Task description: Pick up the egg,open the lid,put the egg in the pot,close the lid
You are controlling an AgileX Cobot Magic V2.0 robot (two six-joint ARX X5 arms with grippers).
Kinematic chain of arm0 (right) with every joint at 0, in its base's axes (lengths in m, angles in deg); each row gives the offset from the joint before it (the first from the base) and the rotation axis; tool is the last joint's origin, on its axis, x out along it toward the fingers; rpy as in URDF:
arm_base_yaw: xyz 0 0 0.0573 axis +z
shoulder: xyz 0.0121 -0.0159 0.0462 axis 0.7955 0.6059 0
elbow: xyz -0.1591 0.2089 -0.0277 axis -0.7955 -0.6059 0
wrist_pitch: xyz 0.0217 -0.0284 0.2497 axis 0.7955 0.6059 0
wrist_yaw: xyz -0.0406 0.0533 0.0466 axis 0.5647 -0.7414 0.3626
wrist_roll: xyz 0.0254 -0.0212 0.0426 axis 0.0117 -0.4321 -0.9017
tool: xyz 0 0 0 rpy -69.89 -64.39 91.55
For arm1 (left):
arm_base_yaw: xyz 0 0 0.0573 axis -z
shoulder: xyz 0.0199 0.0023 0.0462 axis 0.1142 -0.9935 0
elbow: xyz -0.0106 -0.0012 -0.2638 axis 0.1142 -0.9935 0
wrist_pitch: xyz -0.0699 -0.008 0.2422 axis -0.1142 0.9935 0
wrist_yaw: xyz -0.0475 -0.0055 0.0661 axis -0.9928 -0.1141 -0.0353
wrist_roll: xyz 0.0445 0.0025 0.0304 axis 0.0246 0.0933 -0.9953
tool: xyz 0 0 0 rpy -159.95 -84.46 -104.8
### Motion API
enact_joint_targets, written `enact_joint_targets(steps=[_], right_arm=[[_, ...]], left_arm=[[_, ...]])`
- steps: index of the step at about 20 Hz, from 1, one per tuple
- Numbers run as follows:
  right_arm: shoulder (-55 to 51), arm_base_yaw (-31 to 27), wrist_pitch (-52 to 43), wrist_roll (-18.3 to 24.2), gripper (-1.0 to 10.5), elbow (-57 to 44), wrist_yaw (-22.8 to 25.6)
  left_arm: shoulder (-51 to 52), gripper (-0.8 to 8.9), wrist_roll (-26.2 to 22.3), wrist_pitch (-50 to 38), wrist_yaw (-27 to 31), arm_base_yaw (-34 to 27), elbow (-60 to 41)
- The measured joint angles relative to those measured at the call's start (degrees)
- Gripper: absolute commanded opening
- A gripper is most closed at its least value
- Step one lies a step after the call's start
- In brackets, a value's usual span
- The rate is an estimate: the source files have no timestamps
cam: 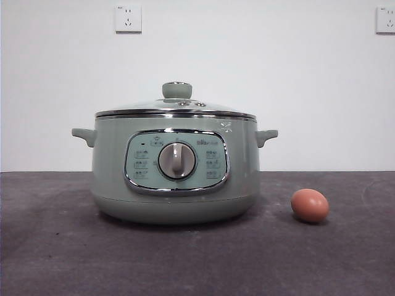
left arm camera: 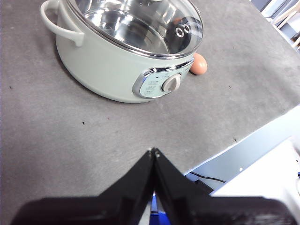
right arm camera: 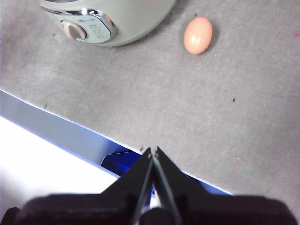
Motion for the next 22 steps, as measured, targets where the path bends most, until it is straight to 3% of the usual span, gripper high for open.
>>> enact_joint_targets(steps=[1, 2, 3, 4, 5, 6, 15, 22], right_arm=[[0.0, 0.0, -0.1, 0.2, 0.1, 0.0, 0.0], [0.0, 0.0, -0.2, 0.3, 0.8, 0.0, 0.0], [0.0, 0.0, -0.2, 0.3, 2.4, 0.0, 0.0], [0.0, 0.0, -0.3, 0.3, 4.4, 0.0, 0.0], [0.0, 0.0, -0.4, 0.3, 6.0, 0.0, 0.0], [0.0, 0.0, -0.5, 0.2, 6.3, 0.0, 0.0], [3.0, 0.0, -5.8, -1.6, 6.3, 0.0, 0.0], [18.2, 2.3, -18.2, -2.3, 5.9, 0.0, 0.1]], left_arm=[[0.0, 1.24, 0.0, 0.0, 0.0, 0.0, 0.0], [0.0, 3.06, 0.0, 0.0, 0.0, 0.0, 0.0], [0.0, 5.13, 0.0, 0.0, 0.0, 0.0, 0.0], [0.0, 6.18, 0.0, 0.0, 0.0, 0.0, 0.0], [0.0, 6.22, 0.0, 0.0, 0.0, 0.0, 0.0], [0.0, 6.22, 0.0, 0.0, 0.0, 0.0, 0.0], [0.0, 6.22, -0.2, 0.0, 0.0, 0.0, 0.0], [0.0, 6.22, -0.2, 0.0, 0.0, 0.0, 0.0]])
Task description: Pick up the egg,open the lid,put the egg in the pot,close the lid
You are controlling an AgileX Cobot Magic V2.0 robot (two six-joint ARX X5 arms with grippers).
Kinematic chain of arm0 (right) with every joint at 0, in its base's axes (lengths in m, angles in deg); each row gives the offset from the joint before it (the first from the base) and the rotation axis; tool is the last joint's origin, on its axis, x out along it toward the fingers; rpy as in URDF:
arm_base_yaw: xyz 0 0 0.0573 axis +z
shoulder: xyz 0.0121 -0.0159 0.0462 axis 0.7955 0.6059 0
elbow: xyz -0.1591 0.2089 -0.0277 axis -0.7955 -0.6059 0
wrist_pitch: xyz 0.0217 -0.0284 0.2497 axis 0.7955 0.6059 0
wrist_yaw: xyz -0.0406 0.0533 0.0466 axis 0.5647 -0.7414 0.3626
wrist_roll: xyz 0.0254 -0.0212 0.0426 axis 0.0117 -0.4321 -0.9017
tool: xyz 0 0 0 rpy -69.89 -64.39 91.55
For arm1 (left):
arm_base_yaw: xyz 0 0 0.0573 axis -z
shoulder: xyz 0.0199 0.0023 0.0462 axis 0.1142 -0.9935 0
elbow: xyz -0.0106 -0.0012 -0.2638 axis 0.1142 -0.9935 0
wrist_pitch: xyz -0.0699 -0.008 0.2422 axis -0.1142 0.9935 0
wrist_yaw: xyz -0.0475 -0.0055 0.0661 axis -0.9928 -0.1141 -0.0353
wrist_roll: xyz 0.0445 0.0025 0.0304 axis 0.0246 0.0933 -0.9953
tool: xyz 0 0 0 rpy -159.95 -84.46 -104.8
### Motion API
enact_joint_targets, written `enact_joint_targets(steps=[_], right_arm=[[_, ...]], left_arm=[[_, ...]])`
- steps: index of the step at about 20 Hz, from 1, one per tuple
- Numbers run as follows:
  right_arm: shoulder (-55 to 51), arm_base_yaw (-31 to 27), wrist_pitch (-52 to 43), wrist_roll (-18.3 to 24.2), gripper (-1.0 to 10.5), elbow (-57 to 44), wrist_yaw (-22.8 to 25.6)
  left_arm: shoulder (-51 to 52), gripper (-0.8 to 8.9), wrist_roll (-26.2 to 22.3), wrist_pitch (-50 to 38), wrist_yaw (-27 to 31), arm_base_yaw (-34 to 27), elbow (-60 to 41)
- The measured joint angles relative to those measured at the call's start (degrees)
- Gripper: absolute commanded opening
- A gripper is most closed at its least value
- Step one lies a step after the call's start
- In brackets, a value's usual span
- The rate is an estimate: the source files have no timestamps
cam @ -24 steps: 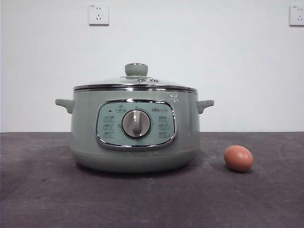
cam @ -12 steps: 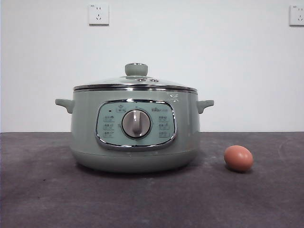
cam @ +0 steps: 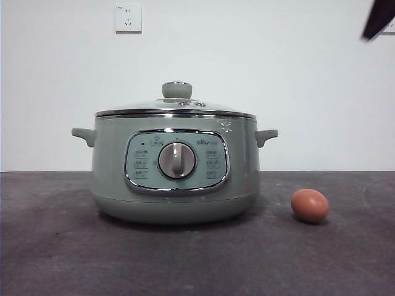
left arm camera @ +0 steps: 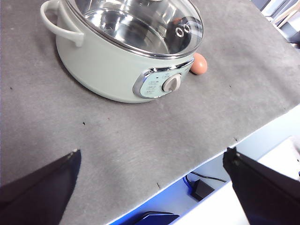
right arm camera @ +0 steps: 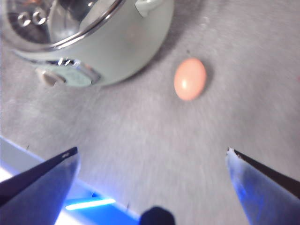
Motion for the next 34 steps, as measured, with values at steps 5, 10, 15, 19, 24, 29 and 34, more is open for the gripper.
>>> enact_joint_targets(steps=[5, 10, 15, 19, 24, 29, 34], right_arm=[[14.7, 4.4, -11.4, -1.1, 5.9, 0.0, 5.1], [26.1, 7.1, -20.2, -1.5, 5.9, 0.0, 11.5], [33.2, 9.5, -26.3, -1.9, 5.9, 0.0, 15.1], [37.2, 10.8, -29.2, -2.3, 4.8, 0.0, 17.4], [37.6, 10.8, -30.3, -2.8, 1.7, 0.0, 18.0], [37.6, 10.8, -29.6, -3.4, 0.7, 0.2, 17.9], [37.6, 10.8, -29.6, -3.9, -0.1, 0.2, 17.8]], left_arm=[[0.0, 6.22, 0.0, 0.0, 0.0, 0.0, 0.0], [0.0, 6.22, 0.0, 0.0, 0.0, 0.0, 0.0], [0.0, 6.22, 0.0, 0.0, 0.0, 0.0, 0.0], [0.0, 6.22, 0.0, 0.0, 0.0, 0.0, 0.0], [0.0, 6.22, 0.0, 0.0, 0.0, 0.0, 0.0], [0.0, 6.22, 0.0, 0.0, 0.0, 0.0, 0.0], [0.0, 6.22, 0.0, 0.0, 0.0, 0.0, 0.0]])
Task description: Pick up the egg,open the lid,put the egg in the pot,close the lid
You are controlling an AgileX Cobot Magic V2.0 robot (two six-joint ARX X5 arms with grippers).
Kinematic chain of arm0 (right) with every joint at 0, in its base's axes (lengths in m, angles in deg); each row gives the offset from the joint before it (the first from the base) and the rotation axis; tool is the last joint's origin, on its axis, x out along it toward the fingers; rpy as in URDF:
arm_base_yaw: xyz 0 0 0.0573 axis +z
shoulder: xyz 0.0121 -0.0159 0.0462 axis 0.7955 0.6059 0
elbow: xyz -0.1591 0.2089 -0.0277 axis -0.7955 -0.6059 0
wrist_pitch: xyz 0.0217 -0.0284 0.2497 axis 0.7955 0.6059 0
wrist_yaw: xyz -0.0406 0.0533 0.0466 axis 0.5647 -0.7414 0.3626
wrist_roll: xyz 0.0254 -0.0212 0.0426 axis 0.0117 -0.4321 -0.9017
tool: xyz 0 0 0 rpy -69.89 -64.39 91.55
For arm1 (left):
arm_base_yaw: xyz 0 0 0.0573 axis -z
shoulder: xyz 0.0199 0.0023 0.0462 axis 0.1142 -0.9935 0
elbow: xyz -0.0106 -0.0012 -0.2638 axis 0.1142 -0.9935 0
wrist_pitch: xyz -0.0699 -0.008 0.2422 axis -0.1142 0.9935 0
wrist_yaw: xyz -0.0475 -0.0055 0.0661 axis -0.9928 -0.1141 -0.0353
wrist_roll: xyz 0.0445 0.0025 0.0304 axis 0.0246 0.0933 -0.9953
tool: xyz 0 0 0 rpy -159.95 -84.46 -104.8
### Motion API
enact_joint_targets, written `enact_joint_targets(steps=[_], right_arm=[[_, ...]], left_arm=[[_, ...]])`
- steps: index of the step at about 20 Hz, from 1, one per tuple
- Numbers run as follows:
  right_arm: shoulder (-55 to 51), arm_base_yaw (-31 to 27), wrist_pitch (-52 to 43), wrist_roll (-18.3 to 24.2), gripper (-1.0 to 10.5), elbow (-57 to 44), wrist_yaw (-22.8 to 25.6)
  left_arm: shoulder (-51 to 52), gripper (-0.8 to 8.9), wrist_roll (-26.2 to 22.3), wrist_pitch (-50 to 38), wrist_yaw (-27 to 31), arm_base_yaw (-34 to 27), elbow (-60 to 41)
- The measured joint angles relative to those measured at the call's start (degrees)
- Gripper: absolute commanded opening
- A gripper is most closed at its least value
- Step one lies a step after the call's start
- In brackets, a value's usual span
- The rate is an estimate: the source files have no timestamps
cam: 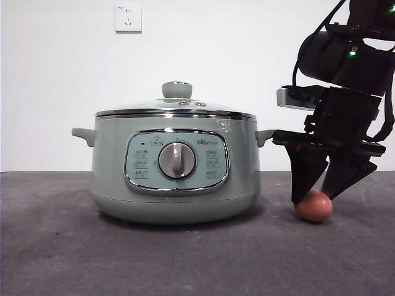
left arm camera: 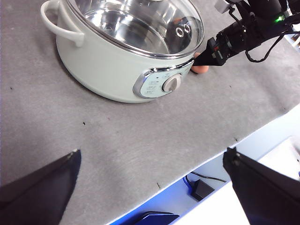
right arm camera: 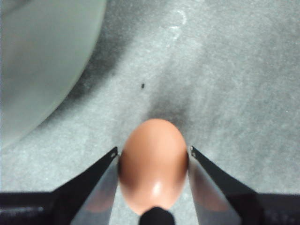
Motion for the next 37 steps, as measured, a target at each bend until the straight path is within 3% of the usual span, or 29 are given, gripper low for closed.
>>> enact_joint_targets(steps=[4, 11, 14, 19, 25, 31, 37], right_arm=[[-3.7, 0.0, 2.3, -0.2, -0.1, 0.0, 0.0], [-25.6, 0.0, 10.2, -0.2, -0.1, 0.0, 0.0], [-36.5, 0.0, 12.3, -0.2, -0.1, 0.0, 0.0], [-47.8, 0.0, 16.1, -0.2, -0.1, 0.0, 0.0], [-51.3, 0.0, 19.4, -0.4, -0.1, 0.0, 0.0], [-51.4, 0.0, 19.8, -1.0, -0.1, 0.0, 0.0], [-51.4, 0.0, 19.8, -1.0, -0.1, 0.0, 0.0]], left_arm=[[-0.7, 6.22, 0.0, -1.3, 0.0, 0.0, 0.0], [-9.2, 6.22, 2.7, -10.4, -0.2, 1.5, 3.2], [-15.8, 6.22, 3.2, -15.9, 1.3, 5.6, 8.9], [-31.5, 6.22, 3.5, -23.1, 11.2, 16.9, 19.4], [-51.7, 6.22, 2.7, -29.9, 22.2, 26.8, 30.8], [-66.6, 6.21, 1.5, -33.3, 24.9, 28.7, 36.6], [-70.2, 6.21, 1.4, -36.3, 26.5, 28.7, 36.7]])
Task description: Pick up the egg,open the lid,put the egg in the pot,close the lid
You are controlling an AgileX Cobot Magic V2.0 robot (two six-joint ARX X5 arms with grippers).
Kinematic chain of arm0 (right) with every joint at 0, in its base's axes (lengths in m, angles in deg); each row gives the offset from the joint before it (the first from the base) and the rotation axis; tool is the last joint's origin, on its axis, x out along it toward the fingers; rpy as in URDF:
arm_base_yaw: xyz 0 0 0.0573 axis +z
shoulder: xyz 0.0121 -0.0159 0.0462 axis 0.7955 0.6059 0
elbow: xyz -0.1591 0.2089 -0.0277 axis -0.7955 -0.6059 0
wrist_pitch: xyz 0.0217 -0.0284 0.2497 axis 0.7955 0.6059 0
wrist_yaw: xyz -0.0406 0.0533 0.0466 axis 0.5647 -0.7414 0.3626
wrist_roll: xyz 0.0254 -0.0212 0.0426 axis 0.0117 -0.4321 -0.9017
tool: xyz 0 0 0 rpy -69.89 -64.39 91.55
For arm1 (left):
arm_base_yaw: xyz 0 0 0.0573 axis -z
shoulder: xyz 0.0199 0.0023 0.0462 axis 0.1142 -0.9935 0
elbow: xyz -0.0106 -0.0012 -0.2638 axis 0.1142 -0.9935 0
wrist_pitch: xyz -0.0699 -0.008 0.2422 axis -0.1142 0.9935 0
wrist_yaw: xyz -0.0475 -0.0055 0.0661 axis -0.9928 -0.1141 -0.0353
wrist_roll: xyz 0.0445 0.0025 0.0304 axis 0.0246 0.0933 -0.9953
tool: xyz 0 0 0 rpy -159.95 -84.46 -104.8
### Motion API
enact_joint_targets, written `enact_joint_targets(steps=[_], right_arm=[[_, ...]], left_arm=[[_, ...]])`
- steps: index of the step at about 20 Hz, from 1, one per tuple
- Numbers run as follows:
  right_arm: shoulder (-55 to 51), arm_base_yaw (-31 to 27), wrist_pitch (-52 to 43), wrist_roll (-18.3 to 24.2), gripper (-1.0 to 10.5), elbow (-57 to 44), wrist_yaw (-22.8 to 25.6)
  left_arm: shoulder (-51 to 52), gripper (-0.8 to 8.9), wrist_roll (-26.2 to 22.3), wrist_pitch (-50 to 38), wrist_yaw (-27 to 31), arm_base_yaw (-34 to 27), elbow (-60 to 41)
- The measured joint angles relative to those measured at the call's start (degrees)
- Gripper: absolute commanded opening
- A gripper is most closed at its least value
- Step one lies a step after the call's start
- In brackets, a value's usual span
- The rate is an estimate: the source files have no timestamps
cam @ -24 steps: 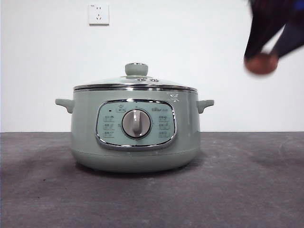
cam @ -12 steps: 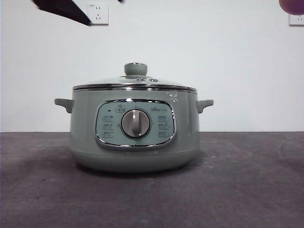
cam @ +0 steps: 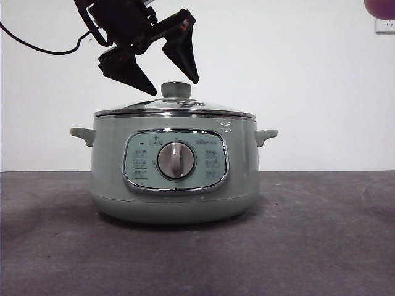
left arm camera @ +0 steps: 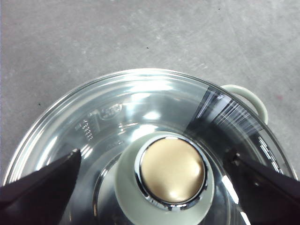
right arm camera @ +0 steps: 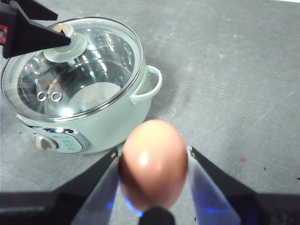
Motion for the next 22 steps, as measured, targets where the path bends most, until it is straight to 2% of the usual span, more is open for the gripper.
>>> enact_joint_targets(steps=[4, 12, 14, 22], right_arm=[[0.0, 0.0, 0.0, 0.0, -0.1, 0.0, 0.0], [0.2, 0.0, 0.0, 0.0, -0.1, 0.0, 0.0], [0.5, 0.0, 0.0, 0.0, -0.1, 0.0, 0.0], [2.3, 0.0, 0.0, 0.0, -0.1, 0.0, 0.0]], left_arm=[[-1.5, 6.18, 0.0, 0.6, 0.2, 0.3, 0.0], [-1.6, 0.90, 0.0, 0.0, 1.3, 1.0, 0.0], [-1.5, -0.03, 0.0, 0.1, 1.2, 1.4, 0.1], [-0.1, -0.08, -0.5, 1.2, 1.2, 1.4, 0.0]])
